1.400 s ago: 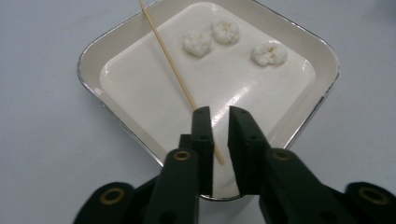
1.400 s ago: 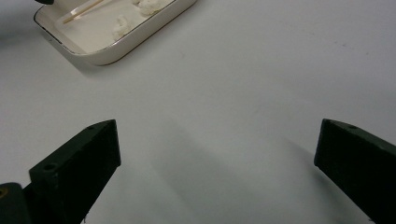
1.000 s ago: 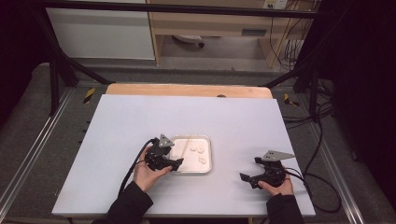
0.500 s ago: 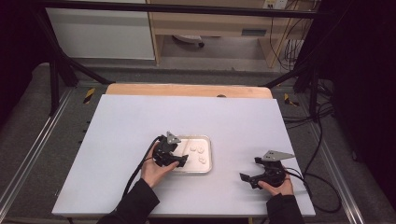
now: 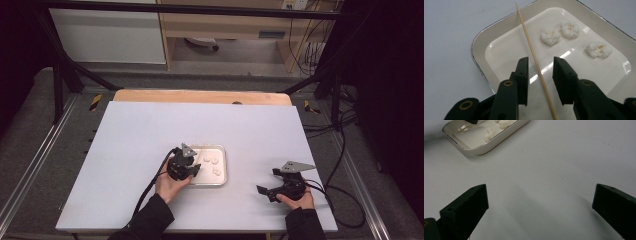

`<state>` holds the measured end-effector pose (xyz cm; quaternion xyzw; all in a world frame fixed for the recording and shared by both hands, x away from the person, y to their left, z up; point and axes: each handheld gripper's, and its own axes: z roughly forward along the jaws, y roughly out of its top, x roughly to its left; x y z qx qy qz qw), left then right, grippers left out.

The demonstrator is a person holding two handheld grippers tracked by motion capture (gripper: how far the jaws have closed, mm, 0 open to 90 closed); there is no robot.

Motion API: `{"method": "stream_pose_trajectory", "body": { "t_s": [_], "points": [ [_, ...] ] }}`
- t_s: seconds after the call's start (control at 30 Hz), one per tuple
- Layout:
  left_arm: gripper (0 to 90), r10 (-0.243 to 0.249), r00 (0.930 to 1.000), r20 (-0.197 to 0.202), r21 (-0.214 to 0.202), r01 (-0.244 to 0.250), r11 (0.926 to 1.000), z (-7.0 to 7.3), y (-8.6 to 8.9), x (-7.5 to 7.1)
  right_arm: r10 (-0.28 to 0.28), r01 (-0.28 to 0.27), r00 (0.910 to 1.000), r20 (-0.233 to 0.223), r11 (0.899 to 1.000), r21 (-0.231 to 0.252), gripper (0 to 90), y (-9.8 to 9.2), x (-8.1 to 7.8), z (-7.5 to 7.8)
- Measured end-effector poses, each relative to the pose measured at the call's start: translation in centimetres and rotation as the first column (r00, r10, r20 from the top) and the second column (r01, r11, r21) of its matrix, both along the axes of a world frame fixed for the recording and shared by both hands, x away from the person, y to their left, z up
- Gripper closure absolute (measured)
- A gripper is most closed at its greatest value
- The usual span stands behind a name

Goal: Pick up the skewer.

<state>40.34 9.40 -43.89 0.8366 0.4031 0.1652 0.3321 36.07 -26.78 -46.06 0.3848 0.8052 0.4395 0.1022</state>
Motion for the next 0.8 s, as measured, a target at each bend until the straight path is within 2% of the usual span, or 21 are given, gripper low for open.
{"method": "stream_pose_trajectory", "body": {
  "t_s": [0.2, 0.37, 0.6, 0.8],
  "points": [
    [75.0, 0.013, 0.9999, 0.000, -0.016, -0.013, 0.9998, -0.36, 0.02, -0.10, -0.001, 0.001, 1.0000, 0.000, 1.000, -0.001, 0.8, 0.01, -0.01, 0.00],
    [78.8, 0.043, 0.9991, -0.007, -0.028, -0.043, 0.9987, -0.57, -0.01, -0.22, 0.000, 0.000, 1.0000, -0.002, 1.000, -0.002, 0.8, 0.01, -0.01, -0.01],
    [87.6, 0.087, 0.9960, 0.018, -0.045, -0.086, 0.9952, -0.87, 0.00, -0.57, 0.001, -0.001, 1.0000, 0.002, 1.000, -0.002, 0.9, 0.01, -0.03, 0.00],
    [88.3, 0.092, 0.9956, 0.018, -0.079, -0.090, 0.9928, -1.01, 0.35, -0.79, 0.000, 0.000, 1.0000, 0.003, 1.000, -0.003, 0.9, 0.02, -0.03, -0.01]
  ]
}}
